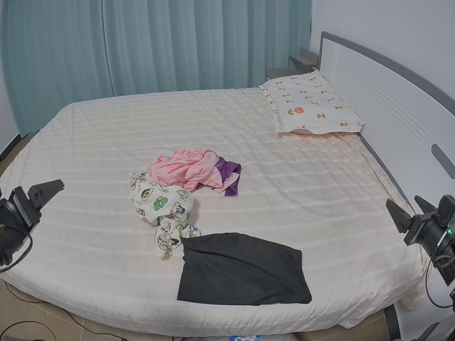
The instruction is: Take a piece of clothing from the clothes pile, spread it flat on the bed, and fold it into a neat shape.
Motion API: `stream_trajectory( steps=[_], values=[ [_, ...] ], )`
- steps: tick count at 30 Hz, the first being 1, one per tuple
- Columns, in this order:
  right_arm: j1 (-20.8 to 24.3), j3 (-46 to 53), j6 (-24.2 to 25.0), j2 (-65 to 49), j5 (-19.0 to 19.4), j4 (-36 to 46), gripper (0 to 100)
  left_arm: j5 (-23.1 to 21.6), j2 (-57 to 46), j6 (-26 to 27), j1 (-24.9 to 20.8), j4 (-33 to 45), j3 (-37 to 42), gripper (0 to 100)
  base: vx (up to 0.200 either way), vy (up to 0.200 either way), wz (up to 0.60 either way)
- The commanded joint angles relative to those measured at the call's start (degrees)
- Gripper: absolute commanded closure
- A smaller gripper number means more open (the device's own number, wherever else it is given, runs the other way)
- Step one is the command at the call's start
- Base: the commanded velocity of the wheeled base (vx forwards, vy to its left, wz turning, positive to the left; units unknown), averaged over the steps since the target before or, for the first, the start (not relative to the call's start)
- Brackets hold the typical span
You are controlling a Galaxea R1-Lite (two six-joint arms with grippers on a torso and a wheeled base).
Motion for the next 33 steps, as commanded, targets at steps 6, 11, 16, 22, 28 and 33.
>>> stream_trajectory(
  steps=[6,11,16,22,28,33],
  values=[
    [-5.62,1.82,-3.83,-23.89,-3.29,17.18,0,7.04,-18.55,3.56,0.66,1.28,10.62,0,0.000,0.000,0.00],
    [-8.25,1.82,-5.06,-30.13,-3.47,22.63,0,7.13,-21.89,3.65,3.82,1.37,11.58,0,0.000,0.000,0.00],
    [-12.39,1.82,-5.42,-37.08,-2.68,28.78,0,7.13,-24.26,3.91,7.51,1.37,13.96,0,0.000,0.000,0.00],
    [-13.97,1.82,-5.50,-45.16,-2.50,39.68,0,7.31,-31.47,8.66,10.50,6.64,14.75,0,0.000,0.000,0.00],
    [-14.06,0.85,-6.47,-51.84,-1.27,47.15,0,7.48,-39.90,13.84,11.82,12.53,15.45,0,0.000,0.000,0.00],
    [-15.11,0.85,-9.28,-56.41,-0.92,52.16,0,7.57,-44.21,19.47,15.42,13.06,17.65,0,0.000,0.000,0.00]
  ],
)
